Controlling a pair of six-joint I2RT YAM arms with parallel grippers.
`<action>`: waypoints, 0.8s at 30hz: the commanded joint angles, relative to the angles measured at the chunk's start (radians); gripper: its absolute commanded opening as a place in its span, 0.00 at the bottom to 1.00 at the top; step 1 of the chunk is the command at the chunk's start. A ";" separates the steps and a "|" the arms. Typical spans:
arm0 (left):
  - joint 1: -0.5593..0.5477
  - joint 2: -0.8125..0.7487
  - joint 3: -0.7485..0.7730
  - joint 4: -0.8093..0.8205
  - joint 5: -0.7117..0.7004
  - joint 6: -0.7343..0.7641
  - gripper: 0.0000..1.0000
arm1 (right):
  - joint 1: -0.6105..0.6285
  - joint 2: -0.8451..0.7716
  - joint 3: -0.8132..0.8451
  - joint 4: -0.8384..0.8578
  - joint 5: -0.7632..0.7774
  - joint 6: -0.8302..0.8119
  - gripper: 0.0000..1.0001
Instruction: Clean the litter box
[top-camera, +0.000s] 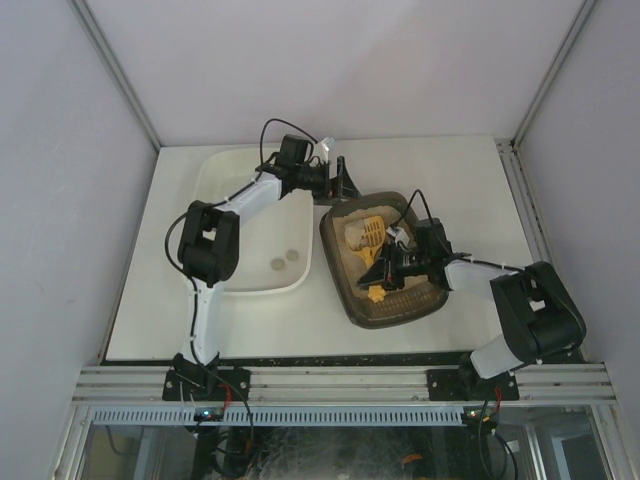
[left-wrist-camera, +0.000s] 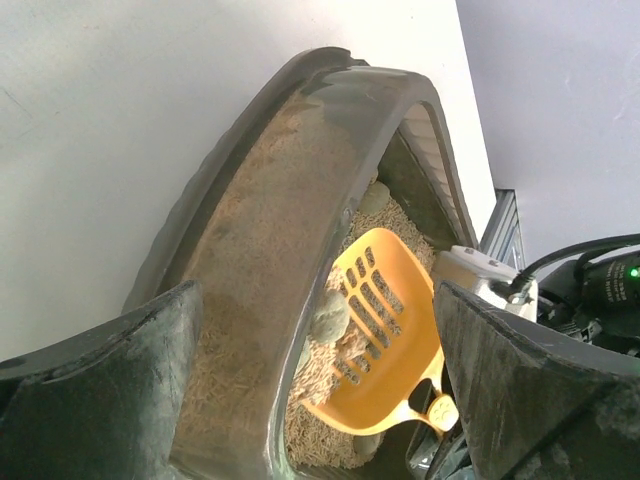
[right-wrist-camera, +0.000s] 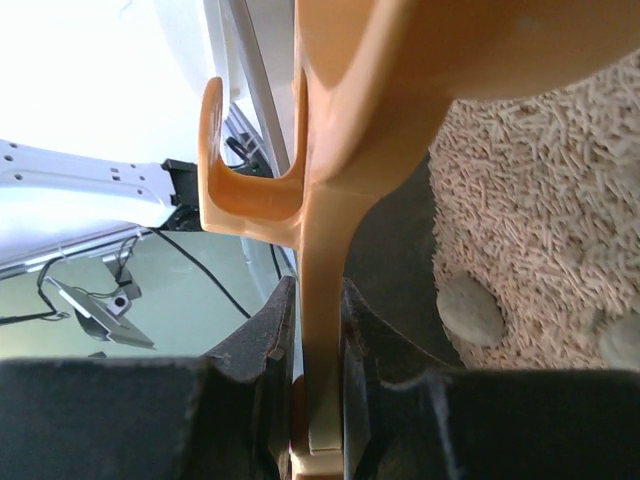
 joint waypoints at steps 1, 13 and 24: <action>-0.002 -0.076 -0.011 -0.045 0.029 0.040 1.00 | -0.016 -0.088 0.006 -0.156 0.038 -0.132 0.00; 0.017 -0.103 0.168 -0.354 -0.057 0.276 1.00 | -0.028 -0.301 -0.099 -0.169 0.031 -0.115 0.00; 0.116 -0.308 0.121 -0.665 -0.147 0.489 1.00 | -0.036 -0.620 -0.304 0.136 0.085 0.024 0.00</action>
